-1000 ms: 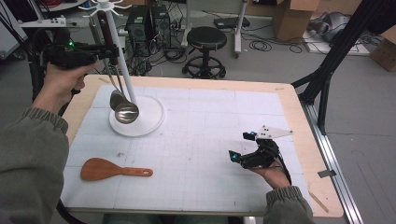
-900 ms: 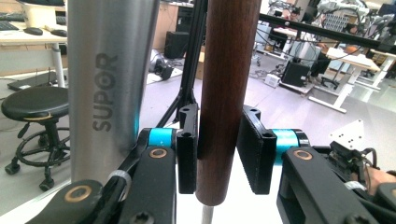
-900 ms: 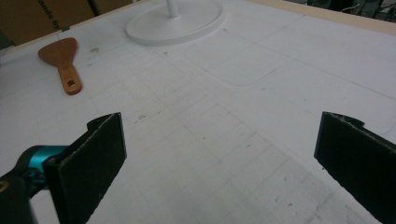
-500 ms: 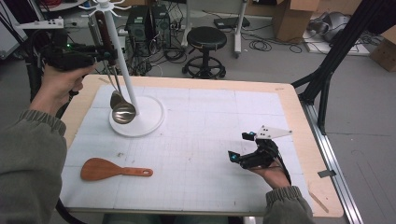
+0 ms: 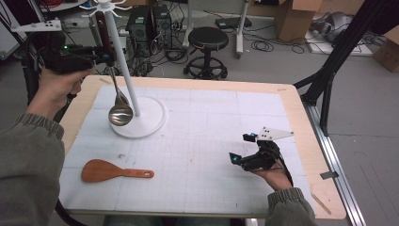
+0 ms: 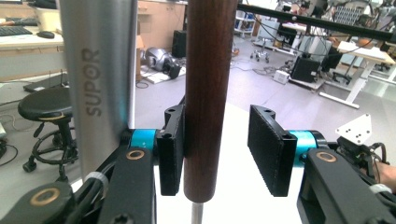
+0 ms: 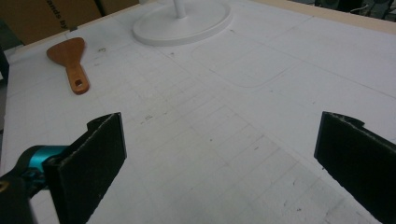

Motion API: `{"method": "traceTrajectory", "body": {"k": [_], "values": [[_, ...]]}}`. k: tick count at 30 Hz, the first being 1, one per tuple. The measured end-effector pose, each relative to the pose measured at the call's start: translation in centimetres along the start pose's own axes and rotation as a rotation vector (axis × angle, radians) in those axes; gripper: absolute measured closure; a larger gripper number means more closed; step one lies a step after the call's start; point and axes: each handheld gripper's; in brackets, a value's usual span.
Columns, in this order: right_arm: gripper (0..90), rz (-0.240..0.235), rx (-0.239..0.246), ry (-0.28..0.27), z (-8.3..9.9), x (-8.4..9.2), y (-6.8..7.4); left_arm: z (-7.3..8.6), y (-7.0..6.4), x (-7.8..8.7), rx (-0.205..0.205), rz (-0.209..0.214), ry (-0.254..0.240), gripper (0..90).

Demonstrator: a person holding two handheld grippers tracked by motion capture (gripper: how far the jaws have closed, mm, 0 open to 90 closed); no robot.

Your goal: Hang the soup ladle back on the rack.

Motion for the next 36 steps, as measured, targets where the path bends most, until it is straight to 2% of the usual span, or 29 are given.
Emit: {"method": "traceTrajectory", "body": {"k": [2, 9, 10, 14, 22, 29, 32, 36], "values": [[1.3, -0.001, 0.001, -0.004, 0.0, 0.0, 0.0, 0.1, 0.1, 0.2, 0.000, -0.005, -0.001, 60.5], [1.3, -0.007, -0.003, 0.000, 0.0, -0.1, 0.1, 0.1, 0.4, 0.5, 0.008, -0.023, -0.014, 60.8], [1.3, -0.006, -0.004, 0.000, 0.0, -0.1, 0.1, 0.1, 0.5, 0.6, 0.007, -0.024, -0.017, 63.3], [1.3, -0.010, -0.003, 0.000, 0.0, -0.2, 0.1, 0.0, 0.6, 0.6, 0.020, -0.051, -0.029, 64.7], [1.3, -0.012, 0.000, 0.000, 0.0, -0.2, 0.1, -0.1, 0.1, 0.6, 0.005, -0.041, -0.030, 66.3], [1.3, -0.007, -0.003, 0.000, 0.0, -0.1, 0.0, -0.2, -0.5, 0.7, -0.035, -0.010, -0.006, 71.3], [1.3, -0.007, -0.003, -0.003, 0.0, -0.1, 0.0, -0.2, -0.9, 0.6, -0.062, -0.002, 0.015, 79.1], [1.3, -0.002, -0.008, -0.011, -0.1, 0.1, 0.0, -0.6, -1.4, 0.7, -0.084, 0.007, 0.016, 87.2]]}}
Point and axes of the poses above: each handheld gripper's, and its own axes: x roughly backward along the jaws, z roughly out of its underside, y roughly to its left, and after that the axes turned 4 degrees about -z, right-handed
